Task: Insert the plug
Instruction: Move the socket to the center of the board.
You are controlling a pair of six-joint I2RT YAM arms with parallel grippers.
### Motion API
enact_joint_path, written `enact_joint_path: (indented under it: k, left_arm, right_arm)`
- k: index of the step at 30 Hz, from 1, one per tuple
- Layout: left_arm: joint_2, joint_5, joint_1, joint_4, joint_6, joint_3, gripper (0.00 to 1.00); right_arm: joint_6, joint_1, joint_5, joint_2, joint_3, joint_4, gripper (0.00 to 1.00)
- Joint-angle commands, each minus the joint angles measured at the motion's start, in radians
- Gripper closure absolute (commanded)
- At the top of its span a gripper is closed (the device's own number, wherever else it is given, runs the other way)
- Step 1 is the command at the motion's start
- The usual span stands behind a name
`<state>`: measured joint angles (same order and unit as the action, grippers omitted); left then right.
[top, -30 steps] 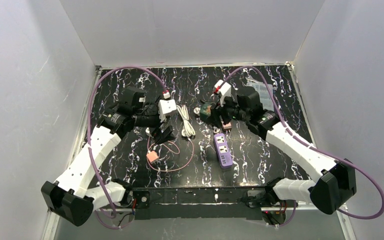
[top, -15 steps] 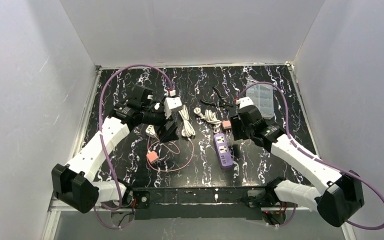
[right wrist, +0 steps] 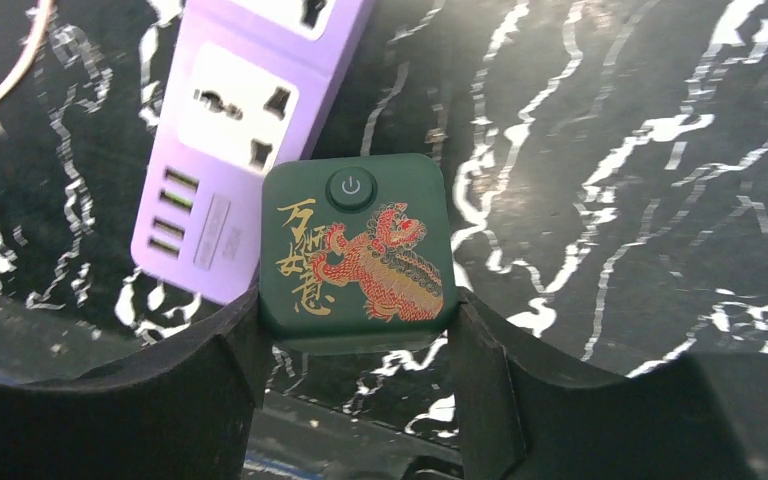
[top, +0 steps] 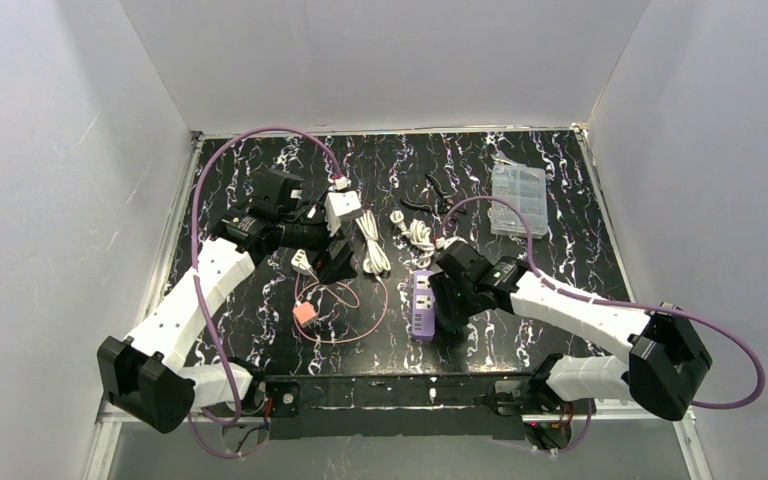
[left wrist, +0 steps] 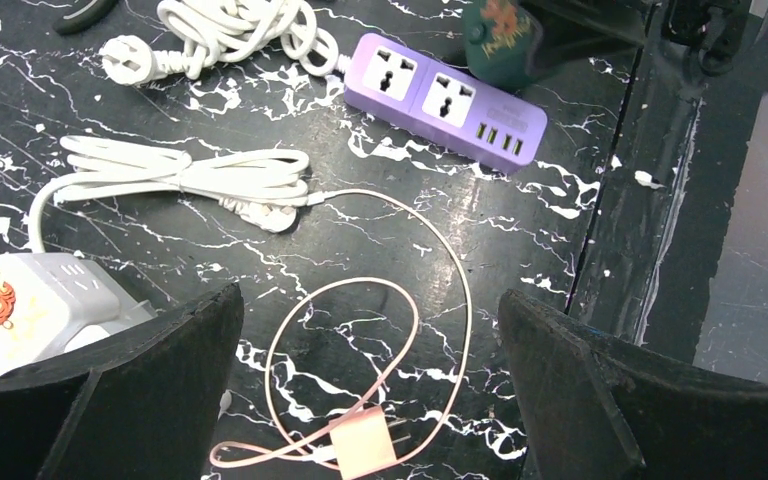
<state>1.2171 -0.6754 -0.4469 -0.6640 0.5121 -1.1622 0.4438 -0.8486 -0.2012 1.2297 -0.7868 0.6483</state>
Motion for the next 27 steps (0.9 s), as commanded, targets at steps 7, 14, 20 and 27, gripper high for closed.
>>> enact_joint_path:
  k: [7, 14, 20, 27]
  left_arm:
    - [-0.034, 0.039, 0.002, -0.046, 0.022, 0.007, 0.02]
    - [-0.072, 0.027, 0.002, -0.121, 0.145, 0.12, 0.01]
    - [-0.11, 0.066, -0.004, -0.125, 0.365, 0.255, 0.01]
    - [-0.09, 0.097, -0.007, -0.05, 0.249, 0.237, 0.01]
  right_arm:
    - [0.019, -0.093, 0.158, 0.157, -0.108, -0.327, 0.99]
    - [-0.061, -0.091, 0.14, 0.295, -0.244, -0.374, 0.99]
    - [-0.122, -0.086, 0.008, 0.075, -0.185, -0.397, 0.99]
    - [-0.258, -0.086, -0.038, -0.017, -0.039, -0.717, 0.99]
